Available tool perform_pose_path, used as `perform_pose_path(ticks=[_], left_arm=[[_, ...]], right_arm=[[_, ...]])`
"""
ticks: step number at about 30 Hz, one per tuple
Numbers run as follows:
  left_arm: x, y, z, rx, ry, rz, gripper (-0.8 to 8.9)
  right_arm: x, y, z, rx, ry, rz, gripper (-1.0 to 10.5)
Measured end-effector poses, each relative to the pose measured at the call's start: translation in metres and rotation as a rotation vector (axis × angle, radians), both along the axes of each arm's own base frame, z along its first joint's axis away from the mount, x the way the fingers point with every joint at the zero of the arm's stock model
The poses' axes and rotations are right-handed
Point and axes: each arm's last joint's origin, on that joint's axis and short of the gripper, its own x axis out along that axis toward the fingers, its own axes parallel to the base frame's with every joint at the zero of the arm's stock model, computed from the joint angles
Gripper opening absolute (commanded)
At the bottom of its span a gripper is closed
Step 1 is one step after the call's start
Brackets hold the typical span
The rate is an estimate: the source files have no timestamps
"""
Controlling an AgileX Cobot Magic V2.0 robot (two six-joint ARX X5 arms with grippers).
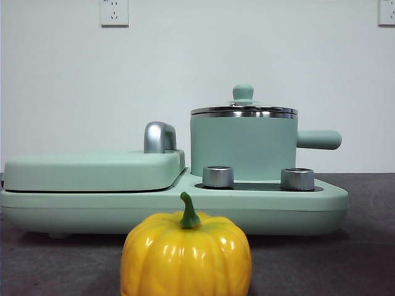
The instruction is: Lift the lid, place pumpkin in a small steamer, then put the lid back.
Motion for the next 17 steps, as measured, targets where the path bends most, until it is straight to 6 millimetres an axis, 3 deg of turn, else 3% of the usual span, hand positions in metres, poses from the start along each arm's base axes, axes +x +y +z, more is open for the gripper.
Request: perform_pose_path(ticks=[8,13,17], left_arm=[[0.000,0.000,0.009,-0.163,-0.092,-0.003,0.07],[-0.001,0.000,0.019,-0.170,-0.185,-0.011,0.10],[-0.002,0.000,0.018,-0.170,-0.129,-0.006,0.10]], right_arm=[[0.000,0.000,0.000,0.298,0.006,-0.001,0.1],[-0.001,0.002,0.013,0.352,-0.094,0.083,0.1],[-0.005,0.002,0.031,0.355,-0.119,0.096,0.1]])
